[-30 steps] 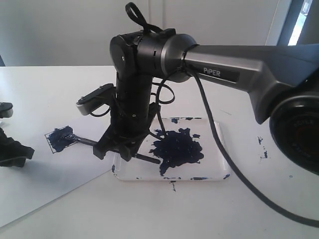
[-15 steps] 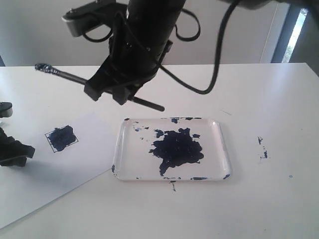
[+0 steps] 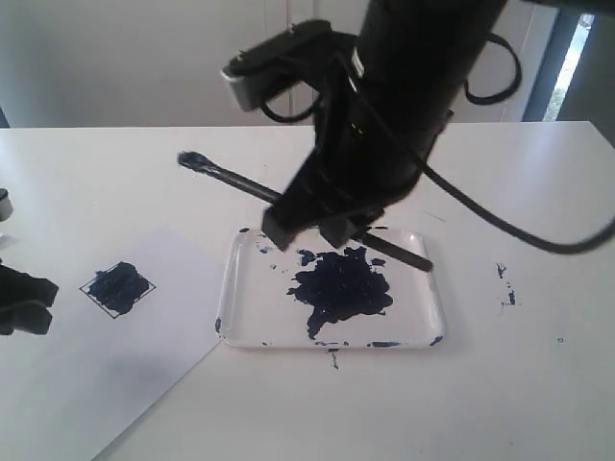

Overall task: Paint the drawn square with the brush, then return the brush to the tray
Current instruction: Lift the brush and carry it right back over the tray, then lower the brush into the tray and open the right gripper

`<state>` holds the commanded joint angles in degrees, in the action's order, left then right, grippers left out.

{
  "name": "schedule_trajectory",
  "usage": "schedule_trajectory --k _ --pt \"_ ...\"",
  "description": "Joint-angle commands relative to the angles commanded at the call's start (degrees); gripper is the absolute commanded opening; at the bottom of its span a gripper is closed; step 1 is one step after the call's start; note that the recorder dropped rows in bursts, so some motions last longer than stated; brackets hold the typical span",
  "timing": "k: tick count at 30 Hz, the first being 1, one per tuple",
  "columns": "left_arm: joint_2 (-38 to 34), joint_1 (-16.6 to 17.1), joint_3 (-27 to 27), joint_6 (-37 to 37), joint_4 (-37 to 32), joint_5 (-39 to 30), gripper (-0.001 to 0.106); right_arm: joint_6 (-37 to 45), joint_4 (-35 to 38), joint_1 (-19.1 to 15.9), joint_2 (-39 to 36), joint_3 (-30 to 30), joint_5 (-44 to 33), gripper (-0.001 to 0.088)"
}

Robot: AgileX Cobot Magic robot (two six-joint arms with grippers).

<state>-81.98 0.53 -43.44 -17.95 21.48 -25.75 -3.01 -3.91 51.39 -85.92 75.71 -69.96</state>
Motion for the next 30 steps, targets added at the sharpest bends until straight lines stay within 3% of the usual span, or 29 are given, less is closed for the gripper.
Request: schedule_trajectory --k 5,7,12,14,15,21,26,30 --pt "8.1 0.0 0.0 1.7 0.9 -2.9 0.044 -4.4 -0.2 0.0 8.1 -12.4 0.0 0.0" --pt "14.2 0.0 0.0 1.7 3.1 -3.8 0.037 -8.2 -0.9 0.0 14.1 -18.0 0.0 0.0" --pt "25.2 0.0 0.3 2.3 4.0 -5.2 0.033 -19.5 -1.9 0.0 21.3 -28.0 0.0 0.0" --pt "28.8 0.0 2.1 2.7 4.0 -5.9 0.031 -23.0 -1.9 0.0 21.8 -32.1 3.5 0.0" --pt "30.7 -0.1 3.6 2.7 3.9 -5.7 0.031 -24.2 -1.8 0.0 21.7 -34.4 8.8 0.0" --pt "33.9 -0.1 6.8 2.8 3.7 -5.5 0.031 -28.2 1.8 0.0 19.6 -37.0 25.9 0.0" --pt "34.0 -0.1 7.6 2.8 3.7 -5.4 0.031 -35.3 3.3 0.0 13.1 -37.0 31.7 0.0" --pt "34.0 -0.1 7.7 2.7 3.7 -5.4 0.031 -36.2 6.3 0.0 8.9 -37.0 35.9 0.0"
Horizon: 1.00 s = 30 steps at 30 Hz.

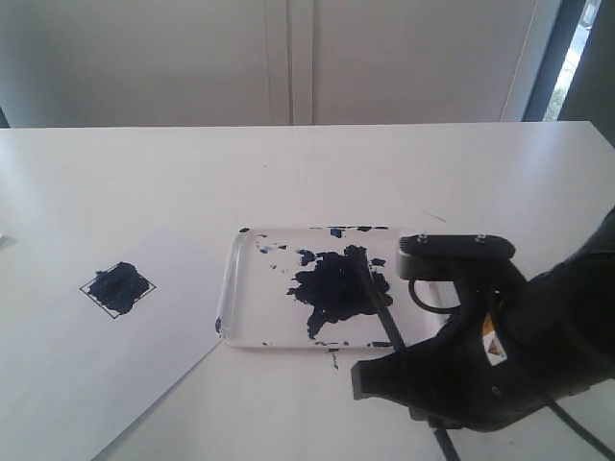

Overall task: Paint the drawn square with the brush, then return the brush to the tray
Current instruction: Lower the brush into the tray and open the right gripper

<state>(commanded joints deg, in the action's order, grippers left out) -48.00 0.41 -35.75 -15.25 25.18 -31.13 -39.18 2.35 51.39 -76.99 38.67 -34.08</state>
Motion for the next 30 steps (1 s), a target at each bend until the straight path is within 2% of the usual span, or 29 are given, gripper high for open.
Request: schedule_trajectory --k 12,17,20,27,30 --pt "0.0 0.0 0.0 0.0 -0.1 -0.2 0.031 -1.4 0.6 0.0 -5.6 0.0 6.0 0.0" --pt "0.0 0.0 0.0 0.0 -0.1 -0.3 0.031 -0.6 1.9 0.0 -7.5 0.0 5.3 0.0029" --pt "0.0 0.0 0.0 0.0 -0.1 -0.1 0.031 1.4 2.7 0.0 -7.5 0.0 4.9 0.0144" --pt "0.0 0.0 0.0 0.0 -0.4 0.0 0.031 5.7 5.7 0.0 -7.1 0.1 4.9 0.0528" --pt "0.0 0.0 0.0 0.0 -0.4 0.4 0.031 6.8 5.5 0.0 -5.8 0.1 5.4 0.0599"
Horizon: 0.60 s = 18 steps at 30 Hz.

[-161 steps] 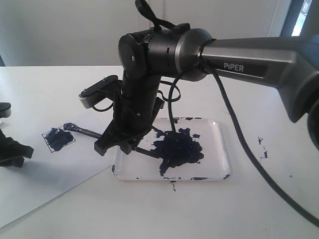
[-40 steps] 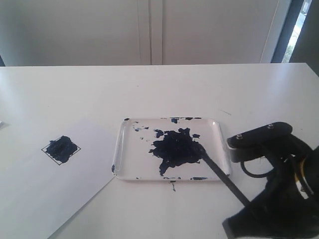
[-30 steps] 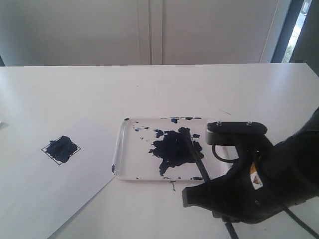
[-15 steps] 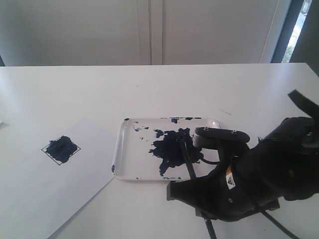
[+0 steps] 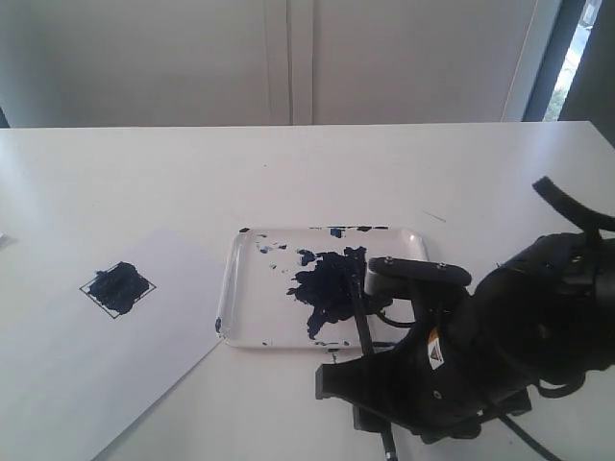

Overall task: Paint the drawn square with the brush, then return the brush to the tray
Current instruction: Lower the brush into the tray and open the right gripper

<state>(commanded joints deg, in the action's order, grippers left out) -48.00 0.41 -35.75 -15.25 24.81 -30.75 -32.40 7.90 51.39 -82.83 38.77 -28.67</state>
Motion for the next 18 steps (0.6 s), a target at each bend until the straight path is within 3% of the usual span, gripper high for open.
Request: schedule_trajectory --k 8,13,18 --pt "0.0 0.0 0.0 0.0 -0.4 -2.8 0.031 10.3 -1.1 0.0 12.7 0.1 5.9 0.06" --pt "0.0 0.0 0.0 0.0 -0.4 -2.8 0.031 15.9 -2.7 0.0 24.3 0.1 14.6 0.06" --pt "0.0 0.0 0.0 0.0 -0.4 -2.8 0.031 15.9 -2.8 0.0 31.7 0.1 24.2 0.06"
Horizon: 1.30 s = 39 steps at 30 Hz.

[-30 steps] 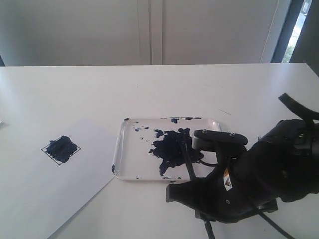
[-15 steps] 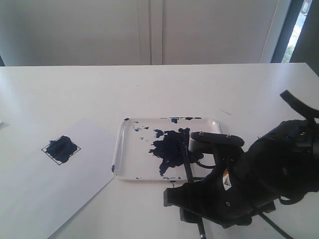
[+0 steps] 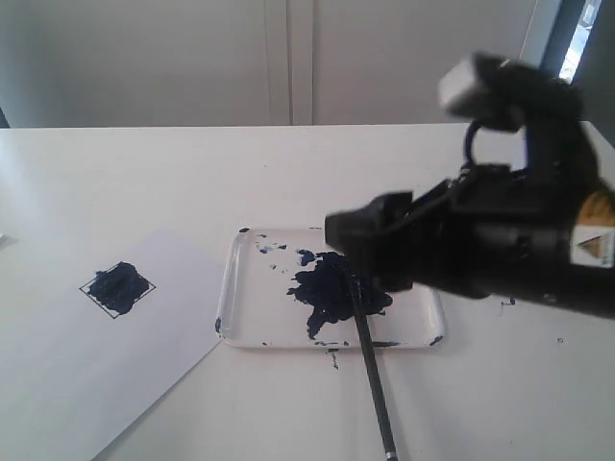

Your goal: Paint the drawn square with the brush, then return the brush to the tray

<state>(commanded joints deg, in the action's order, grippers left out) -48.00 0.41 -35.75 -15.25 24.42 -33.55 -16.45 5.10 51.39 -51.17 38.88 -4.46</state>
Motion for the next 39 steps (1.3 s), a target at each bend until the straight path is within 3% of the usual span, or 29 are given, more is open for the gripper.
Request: schedule_trajectory --k 6,13,15,20,25,28,31,35,39 --pt "1.8 -1.8 0.0 0.0 -3.2 0.9 0.031 0.0 0.0 0.0 5.8 0.0 3.5 0.06" --pt "11.9 -1.8 0.0 0.0 -3.5 1.0 0.031 0.0 0.0 0.0 9.4 -0.1 2.9 0.06" --pt "15.2 -1.8 0.0 0.0 -3.5 0.9 0.031 0.0 0.0 -1.4 12.2 -0.2 2.4 0.06" --pt "23.5 -1.0 0.0 0.0 -3.1 0.9 0.031 -0.1 0.0 -9.2 18.9 -0.3 2.0 0.06" --pt "29.2 4.1 0.5 0.0 -3.5 1.2 0.031 -0.1 0.0 -19.3 25.0 -1.2 2.8 0.06" --pt "32.3 7.2 2.8 0.0 -3.5 3.2 0.031 -0.1 0.0 -24.5 29.4 -5.6 7.4 0.06" --pt "34.5 8.0 6.7 0.0 -3.9 6.6 0.031 -0.1 0.1 -28.4 33.8 -11.8 12.4 0.06" --pt "37.4 8.0 12.1 0.0 -3.9 9.4 0.031 -0.1 0.2 -31.2 38.6 -20.3 14.5 0.06" --pt "42.1 8.0 21.1 0.0 -3.9 10.0 0.031 -0.1 0.2 -32.7 43.0 -32.4 14.5 0.06"
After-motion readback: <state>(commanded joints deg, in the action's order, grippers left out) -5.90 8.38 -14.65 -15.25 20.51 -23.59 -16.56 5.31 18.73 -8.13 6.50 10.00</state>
